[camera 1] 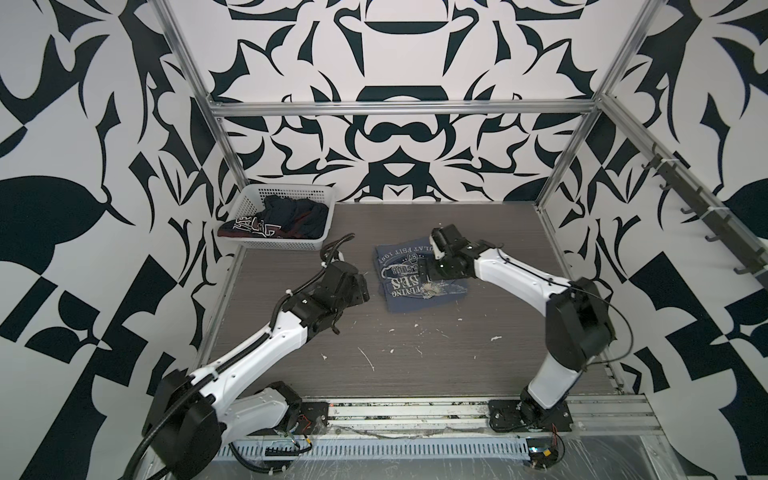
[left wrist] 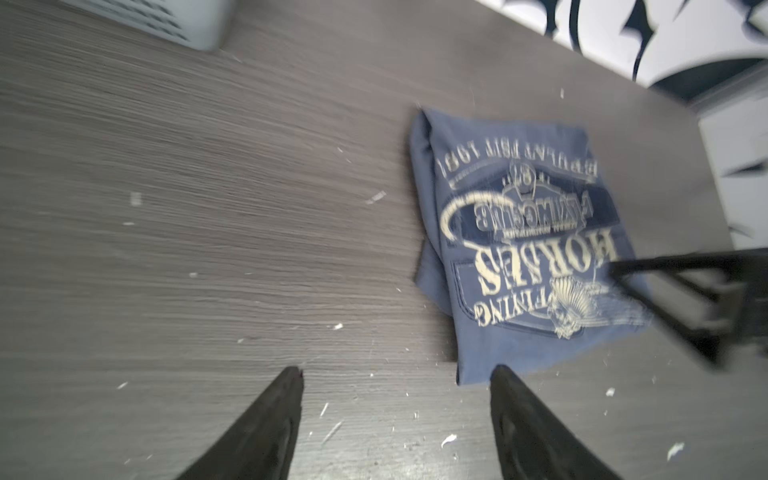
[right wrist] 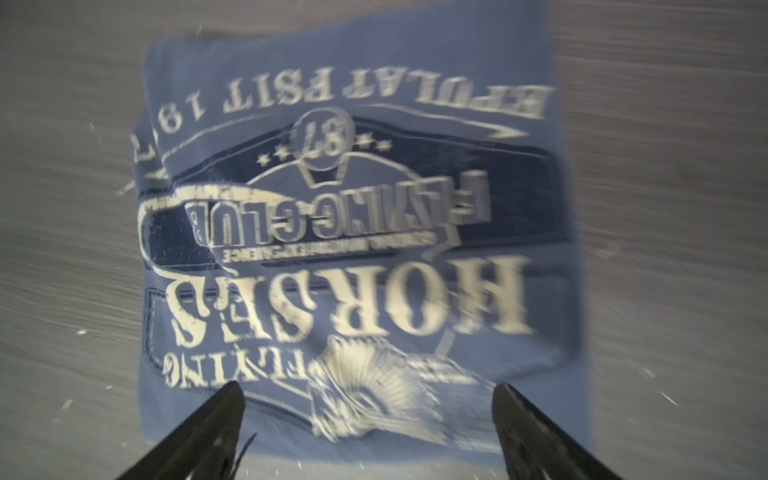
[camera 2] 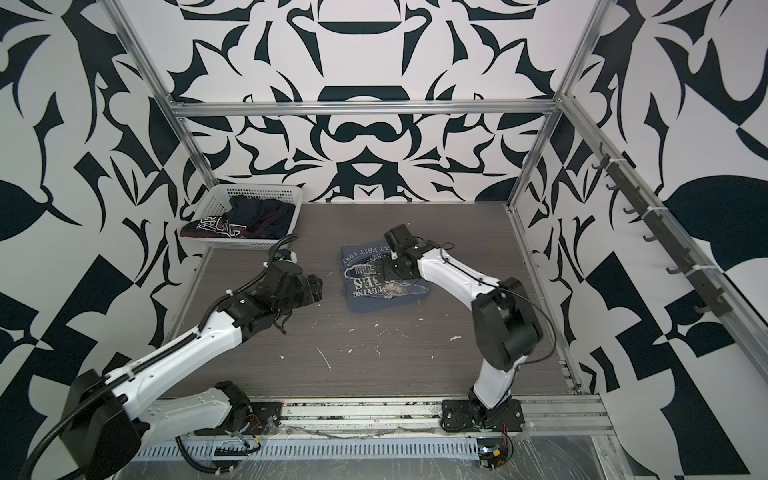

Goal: Fold and stack the tank tops
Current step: 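Carry the blue shirt to the far table corner with the right gripper and release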

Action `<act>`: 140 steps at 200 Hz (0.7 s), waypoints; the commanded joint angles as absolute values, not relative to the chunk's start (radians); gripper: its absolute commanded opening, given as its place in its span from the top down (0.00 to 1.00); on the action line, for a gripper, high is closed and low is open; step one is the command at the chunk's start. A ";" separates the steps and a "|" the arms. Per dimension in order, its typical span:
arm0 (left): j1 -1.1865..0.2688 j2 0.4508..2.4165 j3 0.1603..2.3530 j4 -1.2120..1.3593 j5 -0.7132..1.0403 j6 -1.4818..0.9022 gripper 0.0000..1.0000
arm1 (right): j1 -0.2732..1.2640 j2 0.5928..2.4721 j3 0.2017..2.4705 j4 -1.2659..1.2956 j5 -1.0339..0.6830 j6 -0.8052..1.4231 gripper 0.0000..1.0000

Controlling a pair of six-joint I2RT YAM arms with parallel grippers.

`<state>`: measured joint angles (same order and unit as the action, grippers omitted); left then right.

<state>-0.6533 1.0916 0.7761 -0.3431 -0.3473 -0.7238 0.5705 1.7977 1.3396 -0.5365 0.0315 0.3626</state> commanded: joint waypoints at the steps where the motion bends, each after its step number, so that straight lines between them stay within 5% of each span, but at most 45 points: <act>1: -0.635 1.020 0.740 -0.402 -0.453 -0.731 0.21 | 0.625 1.895 1.447 -0.619 0.101 0.316 0.03; 58: -0.603 0.967 0.701 -0.430 -0.463 -0.727 0.18 | 0.590 2.093 1.590 -0.694 0.090 0.290 0.03; 140: -0.544 0.954 0.685 -0.426 -0.460 -0.686 0.16 | 0.170 2.132 1.647 -0.664 0.109 0.054 0.06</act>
<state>-0.5678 0.9649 0.6933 -0.4084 -0.4503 -0.7082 0.2886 2.1124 1.5875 -0.6361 0.0608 0.1585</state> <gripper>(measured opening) 0.840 0.942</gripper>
